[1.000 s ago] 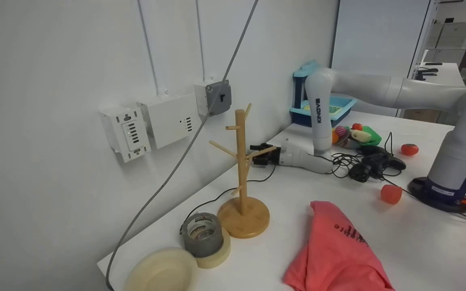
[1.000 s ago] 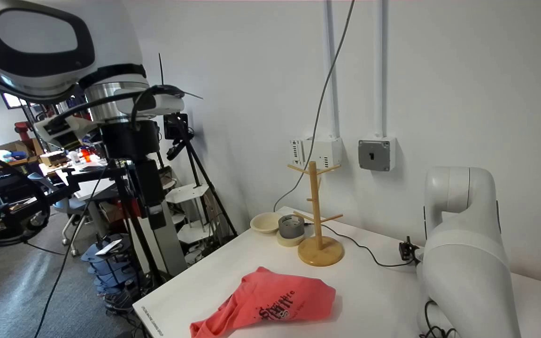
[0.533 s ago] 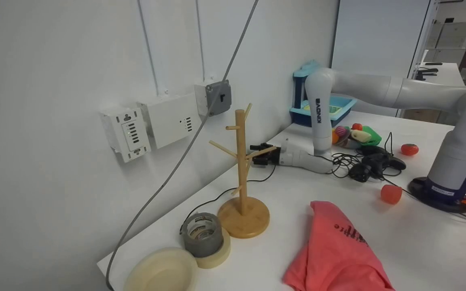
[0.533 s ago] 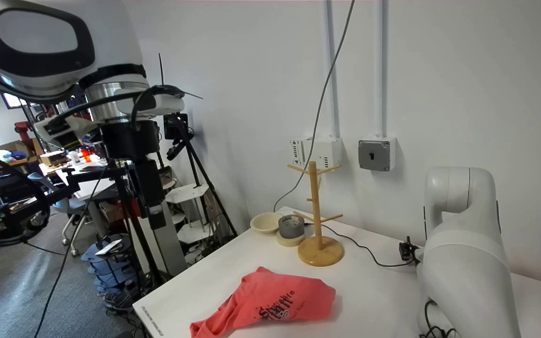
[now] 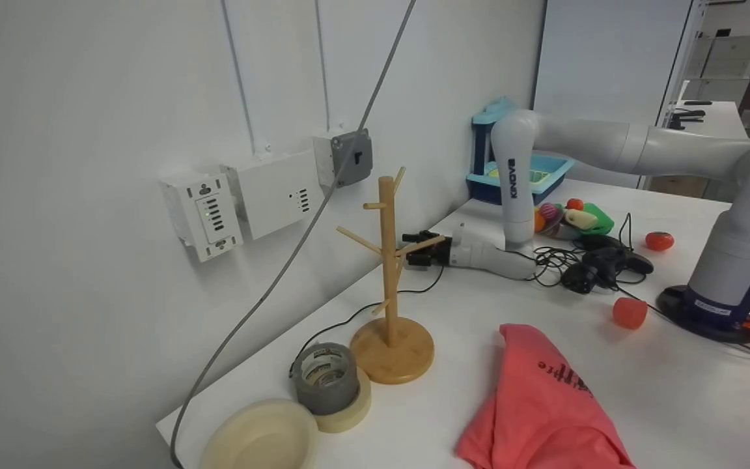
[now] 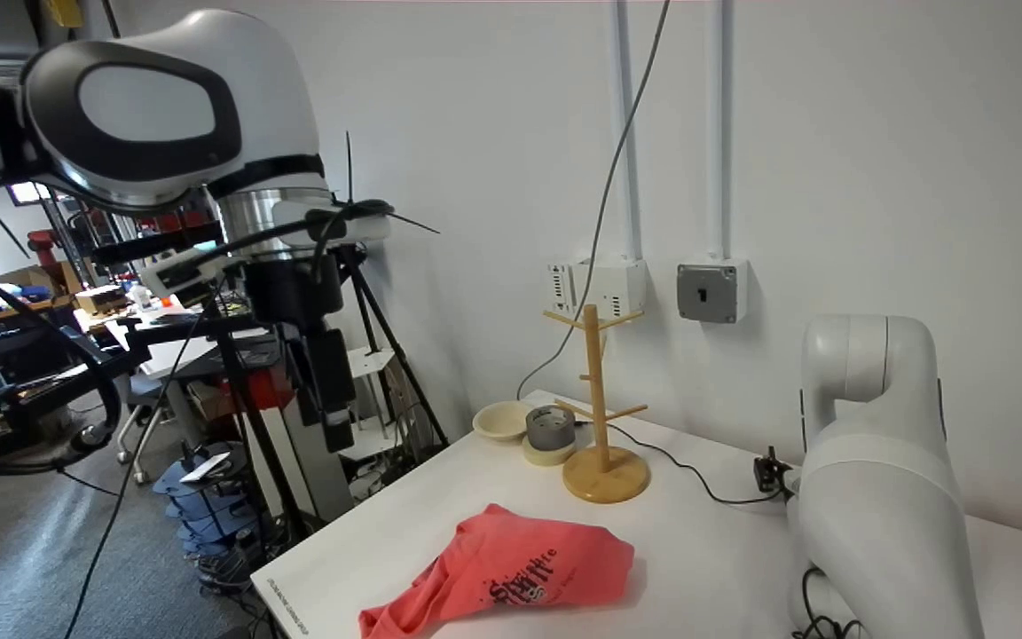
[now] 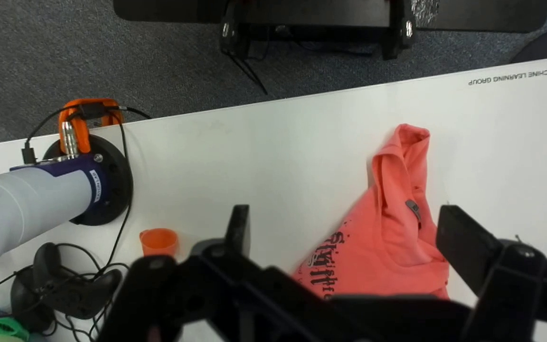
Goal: Unfold the shirt
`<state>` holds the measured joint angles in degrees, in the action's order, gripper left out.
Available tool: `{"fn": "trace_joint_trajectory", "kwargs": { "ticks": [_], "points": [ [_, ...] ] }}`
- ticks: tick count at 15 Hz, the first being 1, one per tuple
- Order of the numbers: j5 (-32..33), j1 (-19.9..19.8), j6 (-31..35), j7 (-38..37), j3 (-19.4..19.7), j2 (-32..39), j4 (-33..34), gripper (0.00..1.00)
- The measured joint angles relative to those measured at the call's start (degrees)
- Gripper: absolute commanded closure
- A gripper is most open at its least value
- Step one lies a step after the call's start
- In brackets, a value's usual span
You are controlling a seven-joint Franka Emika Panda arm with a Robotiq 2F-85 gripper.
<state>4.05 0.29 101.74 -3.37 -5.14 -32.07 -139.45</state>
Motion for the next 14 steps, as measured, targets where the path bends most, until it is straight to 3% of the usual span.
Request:
{"fn": "trace_joint_trajectory", "kwargs": {
  "ticks": [7,14],
  "points": [
    [-3.55,1.15,4.52,-7.53,-2.16,7.66,2.03,0.00],
    [-4.34,2.06,13.27,-17.82,-5.64,16.22,5.13,0.00]
  ]
}}
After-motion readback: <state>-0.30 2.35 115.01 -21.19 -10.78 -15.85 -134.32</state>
